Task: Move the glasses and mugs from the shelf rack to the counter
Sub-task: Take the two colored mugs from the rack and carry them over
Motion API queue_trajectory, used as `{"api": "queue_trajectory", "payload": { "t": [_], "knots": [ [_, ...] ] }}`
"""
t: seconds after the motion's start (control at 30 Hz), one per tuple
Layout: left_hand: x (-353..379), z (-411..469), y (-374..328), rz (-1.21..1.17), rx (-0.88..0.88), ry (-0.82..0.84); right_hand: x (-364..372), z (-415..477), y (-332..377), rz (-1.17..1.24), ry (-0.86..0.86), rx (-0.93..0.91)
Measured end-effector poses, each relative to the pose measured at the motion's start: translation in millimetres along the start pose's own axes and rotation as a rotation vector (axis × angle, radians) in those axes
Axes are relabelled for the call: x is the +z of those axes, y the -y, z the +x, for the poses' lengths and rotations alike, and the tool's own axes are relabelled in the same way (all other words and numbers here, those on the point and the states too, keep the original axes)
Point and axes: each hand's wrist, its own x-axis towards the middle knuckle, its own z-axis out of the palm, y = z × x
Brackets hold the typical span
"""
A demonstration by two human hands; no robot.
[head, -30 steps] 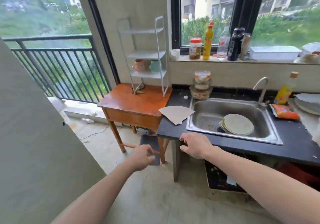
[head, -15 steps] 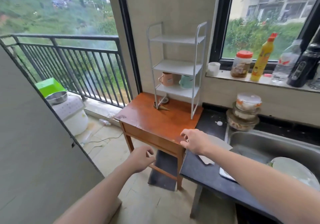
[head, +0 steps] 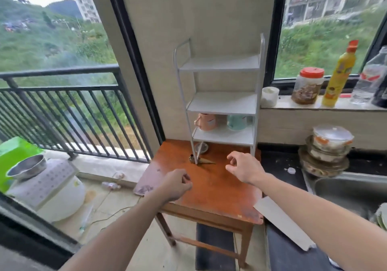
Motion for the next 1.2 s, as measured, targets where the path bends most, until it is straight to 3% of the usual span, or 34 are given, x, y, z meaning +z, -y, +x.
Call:
{"api": "queue_trajectory", "payload": {
  "t": [0.27,0.47,0.57,0.8,1.03,1.2],
  "knots": [
    [-9.6,115.8,-0.1,-0.074,0.065,0.006,5.0,91.8,-12.0,0.222,-0.174,0.204],
    [3.0,208.8,-9.4,-0.132,0.165,-0.17,14.0,180.0,-35.0,0.565,-0.342,0.259],
    [9.1,241.3,-19.8,-0.13,0.19,-0.238,23.6,207.7,-43.2,0.552,-0.409,0.22],
    [17.6,296.8,-36.9,-0.236,0.031,-0.317,40.4,232.9,-51.2,0.86,-0.477,0.275],
    [25.2,316.8,-35.9,-0.459,-0.137,-0.368,37.4,227.2,-58.0,0.95,-0.487,0.316],
    [20.3,302.7,-32.7,-0.586,-0.126,-0.293,26.1,207.8,-64.6,0.975,-0.482,0.418]
  ]
}}
